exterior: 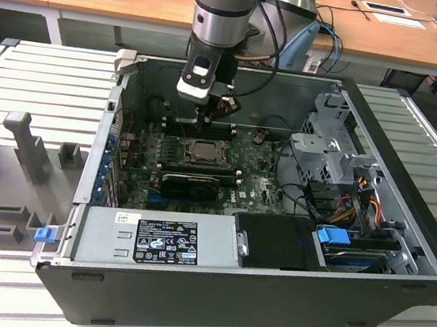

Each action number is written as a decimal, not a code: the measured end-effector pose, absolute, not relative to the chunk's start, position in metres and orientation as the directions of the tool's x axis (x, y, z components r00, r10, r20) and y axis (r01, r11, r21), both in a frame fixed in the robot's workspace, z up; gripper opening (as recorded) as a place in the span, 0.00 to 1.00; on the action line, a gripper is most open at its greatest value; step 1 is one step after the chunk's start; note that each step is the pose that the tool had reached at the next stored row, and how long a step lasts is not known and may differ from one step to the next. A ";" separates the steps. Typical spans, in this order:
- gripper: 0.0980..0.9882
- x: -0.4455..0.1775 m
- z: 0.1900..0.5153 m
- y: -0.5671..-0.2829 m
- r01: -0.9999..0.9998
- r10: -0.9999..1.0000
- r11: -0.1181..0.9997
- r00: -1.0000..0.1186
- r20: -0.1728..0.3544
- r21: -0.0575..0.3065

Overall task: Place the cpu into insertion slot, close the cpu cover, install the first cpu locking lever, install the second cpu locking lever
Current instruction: 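Install the first cpu locking lever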

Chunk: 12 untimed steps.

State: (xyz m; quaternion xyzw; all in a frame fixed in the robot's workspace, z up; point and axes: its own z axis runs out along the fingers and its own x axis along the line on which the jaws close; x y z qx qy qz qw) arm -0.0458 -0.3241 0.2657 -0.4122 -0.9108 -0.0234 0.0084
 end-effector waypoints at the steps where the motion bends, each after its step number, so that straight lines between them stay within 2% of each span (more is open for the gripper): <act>1: 0.01 -0.046 0.266 -0.324 0.741 0.740 0.671 -0.672 0.035 0.036; 12: 0.01 -0.046 0.266 -0.324 0.580 0.579 0.814 -0.815 0.034 0.035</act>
